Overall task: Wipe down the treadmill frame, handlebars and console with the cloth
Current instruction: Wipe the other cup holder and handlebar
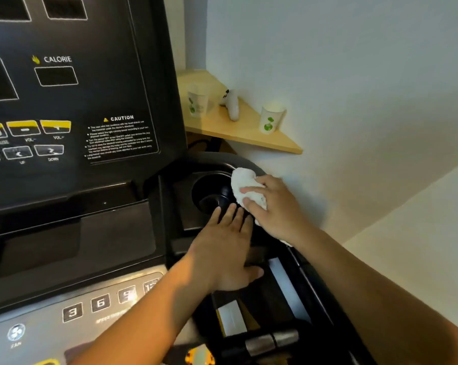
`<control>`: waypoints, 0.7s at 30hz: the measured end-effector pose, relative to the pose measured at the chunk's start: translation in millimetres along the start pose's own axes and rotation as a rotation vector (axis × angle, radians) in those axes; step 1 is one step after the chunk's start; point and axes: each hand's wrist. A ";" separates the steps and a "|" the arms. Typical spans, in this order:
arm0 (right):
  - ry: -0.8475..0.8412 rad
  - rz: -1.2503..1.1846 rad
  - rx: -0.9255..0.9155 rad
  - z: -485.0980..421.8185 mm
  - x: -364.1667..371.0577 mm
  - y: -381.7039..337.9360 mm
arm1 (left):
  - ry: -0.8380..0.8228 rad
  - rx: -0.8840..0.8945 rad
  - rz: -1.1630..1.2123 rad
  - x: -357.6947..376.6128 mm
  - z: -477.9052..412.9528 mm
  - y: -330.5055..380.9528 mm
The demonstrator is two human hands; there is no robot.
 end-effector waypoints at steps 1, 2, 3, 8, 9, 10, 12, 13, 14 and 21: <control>-0.030 -0.046 -0.042 11.2 -3.9 6.6 | -0.009 -0.007 0.000 -0.9 -3.0 2.0; -0.039 -0.095 -0.058 22.6 -9.6 17.8 | -0.020 -0.008 -0.007 -0.8 -4.3 3.2; -0.028 -0.146 -0.031 30.9 -17.0 30.9 | -0.019 -0.006 -0.017 -0.1 -4.2 3.3; 0.028 -0.100 0.079 -7.3 -14.8 65.6 | 0.085 0.017 0.050 7.5 1.7 -0.2; 0.029 -0.072 0.063 -18.7 -9.0 61.6 | 0.089 0.002 0.082 6.3 0.7 0.6; 0.040 -0.063 0.050 -28.0 -4.6 55.7 | 0.098 -0.012 0.111 4.4 -0.1 1.7; 0.045 -0.081 0.029 -33.9 -2.5 46.0 | 0.132 -0.054 0.197 1.2 1.2 3.5; 0.023 -0.107 0.016 -29.8 -3.9 45.2 | 0.165 -0.093 0.279 0.7 3.2 4.0; -0.009 -0.134 -0.014 -21.5 -6.8 47.3 | 0.215 -0.125 0.396 0.7 5.2 3.7; -0.063 -0.295 -0.212 9.9 -23.7 71.0 | 0.429 -0.207 0.818 -1.8 0.5 4.9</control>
Point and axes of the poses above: each hand's wrist, its own z-axis away from the middle knuckle, its own x-axis out of the palm, y = z × x, and after that the axes turned 4 degrees about x, right-handed
